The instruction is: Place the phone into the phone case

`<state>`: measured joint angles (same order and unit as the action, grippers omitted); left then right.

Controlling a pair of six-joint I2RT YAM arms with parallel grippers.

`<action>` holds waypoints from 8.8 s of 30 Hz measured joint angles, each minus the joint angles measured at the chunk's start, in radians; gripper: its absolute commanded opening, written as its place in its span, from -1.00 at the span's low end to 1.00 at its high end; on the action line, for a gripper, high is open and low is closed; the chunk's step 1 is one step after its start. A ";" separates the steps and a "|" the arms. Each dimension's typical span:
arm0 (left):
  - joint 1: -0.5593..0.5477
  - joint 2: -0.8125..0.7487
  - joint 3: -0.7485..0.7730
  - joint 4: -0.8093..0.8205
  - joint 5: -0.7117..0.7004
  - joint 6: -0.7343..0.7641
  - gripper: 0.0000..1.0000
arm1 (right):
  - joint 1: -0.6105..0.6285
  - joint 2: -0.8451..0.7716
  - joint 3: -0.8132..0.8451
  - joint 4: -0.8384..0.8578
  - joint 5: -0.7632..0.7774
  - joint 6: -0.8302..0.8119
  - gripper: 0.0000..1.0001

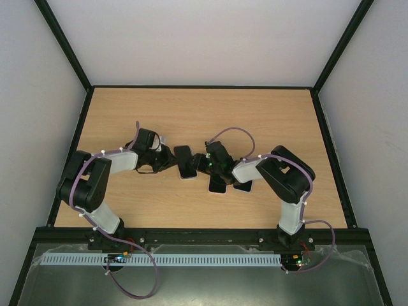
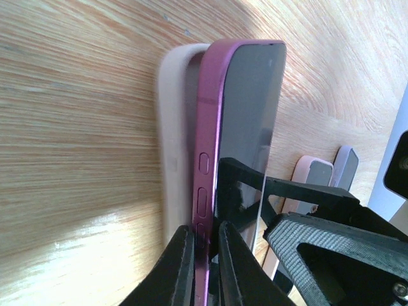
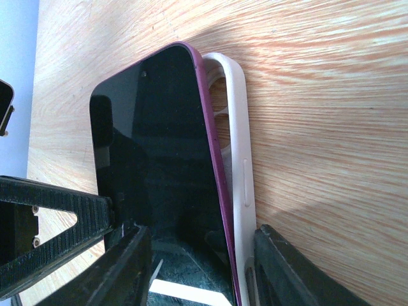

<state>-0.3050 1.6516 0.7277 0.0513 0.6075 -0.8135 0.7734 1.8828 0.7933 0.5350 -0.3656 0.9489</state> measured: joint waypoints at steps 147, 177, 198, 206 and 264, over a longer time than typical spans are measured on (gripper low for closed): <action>0.154 -0.731 -0.208 0.320 0.306 -0.341 -0.03 | 0.000 -0.203 -0.163 0.861 -0.450 0.582 -0.73; 0.137 -0.674 -0.417 1.091 0.307 -0.835 -0.76 | 0.004 -0.194 -0.160 1.040 -0.492 0.770 -0.64; 0.114 -0.789 -0.206 0.396 0.273 -0.385 -0.64 | 0.006 -0.183 -0.138 0.953 -0.473 0.666 -0.76; 0.114 -0.808 -0.220 0.397 0.282 -0.408 -0.08 | 0.012 -0.240 -0.138 0.893 -0.457 0.621 -0.76; 0.107 -0.801 -0.084 0.143 0.451 -0.014 -0.95 | 0.003 -0.561 -0.094 0.309 -0.406 0.178 -0.13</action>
<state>-0.1978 0.8501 0.6437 0.1944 1.0584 -0.8280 0.7761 1.3220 0.6994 0.8436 -0.7715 1.1271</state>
